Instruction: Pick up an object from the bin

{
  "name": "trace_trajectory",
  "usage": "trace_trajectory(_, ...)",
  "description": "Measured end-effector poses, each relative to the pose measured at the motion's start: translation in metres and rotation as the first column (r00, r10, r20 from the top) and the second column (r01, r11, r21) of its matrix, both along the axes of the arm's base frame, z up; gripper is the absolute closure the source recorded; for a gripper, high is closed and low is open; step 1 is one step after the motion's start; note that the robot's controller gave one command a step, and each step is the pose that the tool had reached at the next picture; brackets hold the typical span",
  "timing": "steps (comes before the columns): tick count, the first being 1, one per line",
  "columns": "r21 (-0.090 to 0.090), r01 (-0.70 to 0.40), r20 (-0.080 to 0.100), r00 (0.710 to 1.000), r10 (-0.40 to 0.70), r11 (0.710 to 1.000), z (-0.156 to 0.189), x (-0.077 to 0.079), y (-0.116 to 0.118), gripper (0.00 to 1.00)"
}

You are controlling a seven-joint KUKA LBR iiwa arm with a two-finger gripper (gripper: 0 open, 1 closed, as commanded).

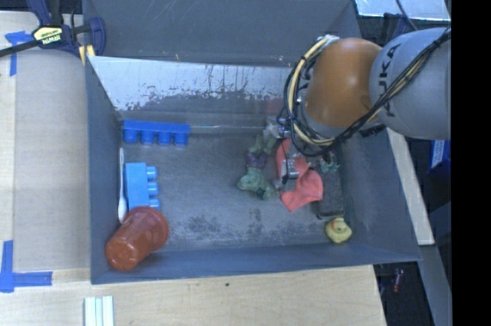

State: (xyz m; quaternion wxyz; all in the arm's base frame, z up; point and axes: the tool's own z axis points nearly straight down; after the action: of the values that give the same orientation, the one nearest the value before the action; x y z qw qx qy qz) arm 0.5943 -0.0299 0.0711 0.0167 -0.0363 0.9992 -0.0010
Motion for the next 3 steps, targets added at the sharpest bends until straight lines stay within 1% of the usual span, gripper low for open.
trace_trajectory(1, -0.001, -0.019, -0.002, 1.0, 0.019, 1.0, 0.0, -0.027, -0.006, 0.0)
trace_trajectory(2, 0.0, -0.003, 0.005, 1.0, 0.003, 1.0, 0.0, -0.051, -0.01, 0.0)
trace_trajectory(3, 0.002, 0.045, 0.003, 0.999, -0.045, 0.999, 0.002, -0.019, -0.035, 0.0)
